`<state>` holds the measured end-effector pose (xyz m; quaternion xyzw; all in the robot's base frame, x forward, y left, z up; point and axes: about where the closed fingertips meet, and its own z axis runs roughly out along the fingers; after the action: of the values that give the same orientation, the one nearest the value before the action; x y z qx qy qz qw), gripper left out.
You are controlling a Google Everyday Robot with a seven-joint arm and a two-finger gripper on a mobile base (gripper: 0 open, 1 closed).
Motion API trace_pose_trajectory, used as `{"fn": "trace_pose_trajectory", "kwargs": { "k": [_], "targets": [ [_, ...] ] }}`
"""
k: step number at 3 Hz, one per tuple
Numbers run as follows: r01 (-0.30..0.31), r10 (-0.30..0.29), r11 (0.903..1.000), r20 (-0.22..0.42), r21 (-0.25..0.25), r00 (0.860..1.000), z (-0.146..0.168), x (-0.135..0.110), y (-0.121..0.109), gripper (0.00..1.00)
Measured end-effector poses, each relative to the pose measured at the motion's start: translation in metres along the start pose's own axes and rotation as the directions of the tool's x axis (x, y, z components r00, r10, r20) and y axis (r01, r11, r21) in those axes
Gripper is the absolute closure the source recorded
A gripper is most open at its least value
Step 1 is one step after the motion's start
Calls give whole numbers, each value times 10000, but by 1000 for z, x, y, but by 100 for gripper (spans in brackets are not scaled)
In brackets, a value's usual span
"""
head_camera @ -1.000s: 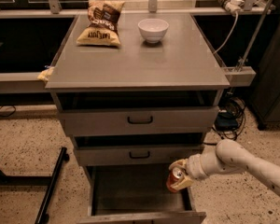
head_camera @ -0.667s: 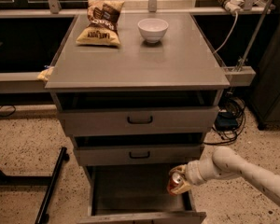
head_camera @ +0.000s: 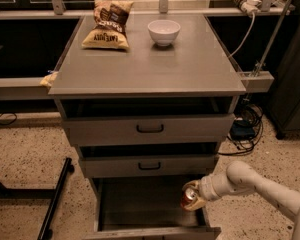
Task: Place coke can into bottom drawer
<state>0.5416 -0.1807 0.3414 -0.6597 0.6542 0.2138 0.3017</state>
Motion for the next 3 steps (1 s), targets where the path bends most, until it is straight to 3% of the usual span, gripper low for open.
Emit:
{"fn": "trace_pose_trajectory", "kwargs": {
  "k": [2,3],
  "targets": [
    [713,-706,9959,135,-553,9974,65,43,-8,100],
    [698,-691,9963,143,-495,9975,68,47,-11,100]
  ]
}}
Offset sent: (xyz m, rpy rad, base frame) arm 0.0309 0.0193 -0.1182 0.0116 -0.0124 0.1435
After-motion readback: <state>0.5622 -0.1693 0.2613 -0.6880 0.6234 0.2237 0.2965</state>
